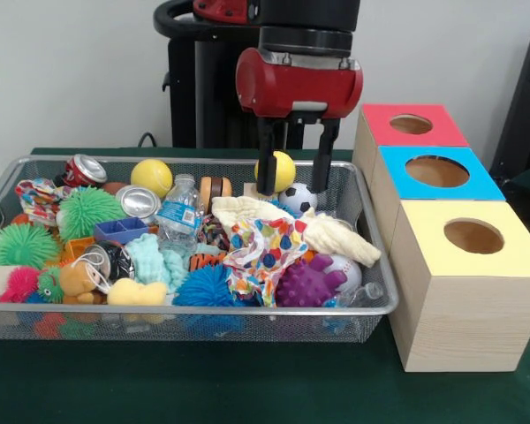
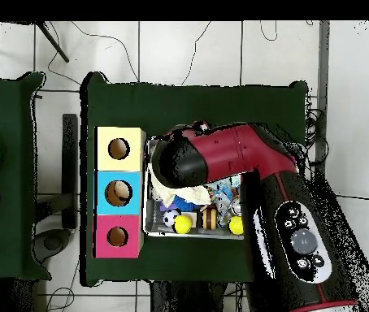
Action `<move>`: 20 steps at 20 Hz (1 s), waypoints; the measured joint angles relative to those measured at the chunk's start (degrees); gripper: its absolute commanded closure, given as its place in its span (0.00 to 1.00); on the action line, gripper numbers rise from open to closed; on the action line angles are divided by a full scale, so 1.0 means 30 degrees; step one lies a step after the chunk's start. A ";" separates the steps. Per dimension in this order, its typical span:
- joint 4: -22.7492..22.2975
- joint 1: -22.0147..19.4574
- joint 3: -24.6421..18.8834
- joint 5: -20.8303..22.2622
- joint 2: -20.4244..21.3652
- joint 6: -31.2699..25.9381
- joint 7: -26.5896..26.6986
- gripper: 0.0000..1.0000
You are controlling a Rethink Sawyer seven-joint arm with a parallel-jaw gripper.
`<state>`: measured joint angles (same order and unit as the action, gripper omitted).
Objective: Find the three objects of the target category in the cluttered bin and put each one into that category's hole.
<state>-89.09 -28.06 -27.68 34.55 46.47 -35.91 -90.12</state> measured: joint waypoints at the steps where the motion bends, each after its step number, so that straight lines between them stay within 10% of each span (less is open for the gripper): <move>1: 0.0042 -0.0006 0.0000 0.0078 -0.0045 0.0000 0.0000 0.00; 20: 0.0863 -0.0440 -0.0006 0.2021 -0.1676 0.0568 0.0000 0.00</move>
<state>-86.51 -29.38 -27.70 40.61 41.44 -34.21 -90.12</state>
